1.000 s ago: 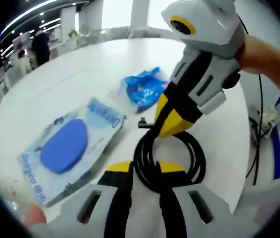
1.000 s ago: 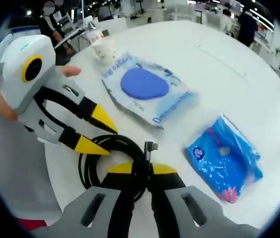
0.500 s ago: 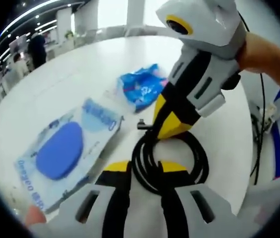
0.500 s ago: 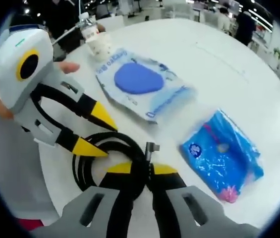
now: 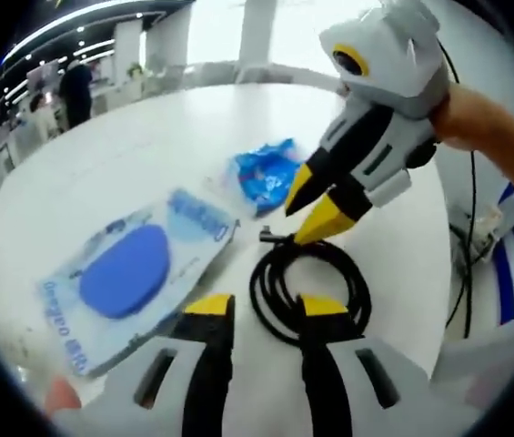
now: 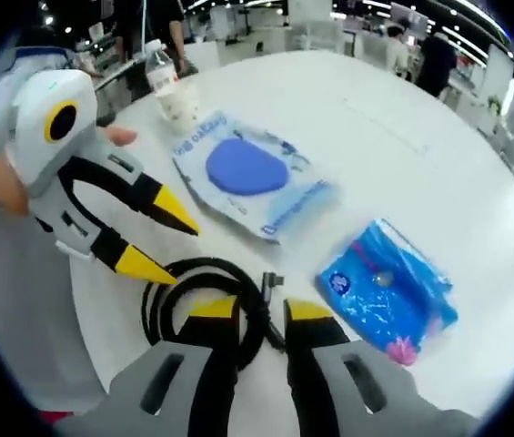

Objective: Arrange the tabletop items into an orderly group along one side of the table until the central work area is clear of visible clutter.

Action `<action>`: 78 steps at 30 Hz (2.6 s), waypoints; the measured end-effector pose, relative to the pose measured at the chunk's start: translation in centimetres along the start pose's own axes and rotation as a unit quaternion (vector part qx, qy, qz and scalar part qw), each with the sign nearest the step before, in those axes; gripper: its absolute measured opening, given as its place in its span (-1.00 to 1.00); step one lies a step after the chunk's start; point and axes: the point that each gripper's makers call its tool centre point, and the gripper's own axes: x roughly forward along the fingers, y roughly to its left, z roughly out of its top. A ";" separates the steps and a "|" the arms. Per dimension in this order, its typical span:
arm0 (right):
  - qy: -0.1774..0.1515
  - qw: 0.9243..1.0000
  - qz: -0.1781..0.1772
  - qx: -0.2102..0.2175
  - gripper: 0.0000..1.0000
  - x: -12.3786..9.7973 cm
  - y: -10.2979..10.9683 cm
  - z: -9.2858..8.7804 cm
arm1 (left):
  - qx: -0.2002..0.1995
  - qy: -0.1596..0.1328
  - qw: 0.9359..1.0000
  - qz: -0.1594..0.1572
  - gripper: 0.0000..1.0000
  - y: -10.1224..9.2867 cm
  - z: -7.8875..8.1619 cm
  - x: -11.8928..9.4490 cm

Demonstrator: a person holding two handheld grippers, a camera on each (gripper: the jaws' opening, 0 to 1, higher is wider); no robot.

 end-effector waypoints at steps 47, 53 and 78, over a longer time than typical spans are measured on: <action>-0.179 0.976 -0.108 0.068 -0.67 -9.7 11.4 3.2 | -0.027 -0.206 0.978 0.000 -0.34 3.8 -0.4 -24.1; -0.186 0.973 -0.117 0.066 -0.62 -10.3 12.3 3.0 | -0.021 -0.212 0.976 0.054 -0.26 6.0 -1.8 -26.7; -0.214 0.962 -0.146 0.085 0.21 -11.5 11.8 1.3 | 0.082 -0.194 0.965 0.154 0.17 11.2 -5.3 -32.4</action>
